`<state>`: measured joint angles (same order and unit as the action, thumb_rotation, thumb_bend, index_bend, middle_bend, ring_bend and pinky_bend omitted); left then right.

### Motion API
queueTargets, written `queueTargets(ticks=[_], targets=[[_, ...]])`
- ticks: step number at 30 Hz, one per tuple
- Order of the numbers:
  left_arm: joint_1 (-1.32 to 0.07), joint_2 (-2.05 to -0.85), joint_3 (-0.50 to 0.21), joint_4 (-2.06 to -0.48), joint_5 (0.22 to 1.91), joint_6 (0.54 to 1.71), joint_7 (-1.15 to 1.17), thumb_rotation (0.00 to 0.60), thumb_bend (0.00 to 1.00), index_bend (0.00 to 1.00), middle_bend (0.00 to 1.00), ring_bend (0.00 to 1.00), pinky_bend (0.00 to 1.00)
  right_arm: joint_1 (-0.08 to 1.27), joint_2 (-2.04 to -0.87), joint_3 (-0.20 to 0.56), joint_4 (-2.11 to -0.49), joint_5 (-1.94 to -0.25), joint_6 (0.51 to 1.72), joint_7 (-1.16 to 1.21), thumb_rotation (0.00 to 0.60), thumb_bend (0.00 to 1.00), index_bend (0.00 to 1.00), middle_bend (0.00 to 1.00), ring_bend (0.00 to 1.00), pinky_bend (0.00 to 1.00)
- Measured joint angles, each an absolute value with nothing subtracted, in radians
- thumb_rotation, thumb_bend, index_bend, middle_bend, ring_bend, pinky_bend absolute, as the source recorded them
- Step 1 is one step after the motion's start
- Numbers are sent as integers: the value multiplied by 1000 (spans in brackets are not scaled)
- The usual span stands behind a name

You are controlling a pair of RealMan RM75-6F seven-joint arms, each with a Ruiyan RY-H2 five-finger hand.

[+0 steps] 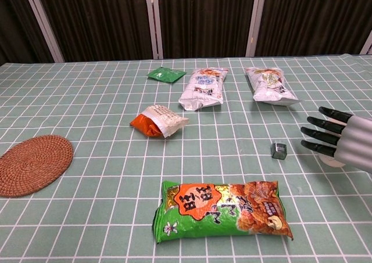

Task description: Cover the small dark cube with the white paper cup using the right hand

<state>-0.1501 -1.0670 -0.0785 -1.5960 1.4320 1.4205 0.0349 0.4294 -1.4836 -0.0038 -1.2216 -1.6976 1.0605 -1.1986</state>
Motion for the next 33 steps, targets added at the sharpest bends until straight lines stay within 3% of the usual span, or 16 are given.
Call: queueTargets(ticks=[4,8,20,33], targets=[[-150,-1065,-79,-1595,1432,1420,30,600,0,0,0,0,0,437,-1486,-17,-1192,-1727,1078,-1177,600,198,119,245,58,344],[-151,-1064,-78,-1595,1431,1417,27,600,0,0,0,0,0,446,-1495,-34,-1140,-1775,1117,-1133,600,226,206,302,118,397],[-152,-1061,-76,-1597,1432,1415,18,600,0,0,0,0,0,453,-1510,-48,-1074,-1819,1204,-1012,600,240,238,340,157,438],[-150,-1046,-66,-1615,1452,1414,-10,600,0,0,0,0,0,426,-1440,3,-1291,-1699,1281,-471,600,239,243,346,140,422]])
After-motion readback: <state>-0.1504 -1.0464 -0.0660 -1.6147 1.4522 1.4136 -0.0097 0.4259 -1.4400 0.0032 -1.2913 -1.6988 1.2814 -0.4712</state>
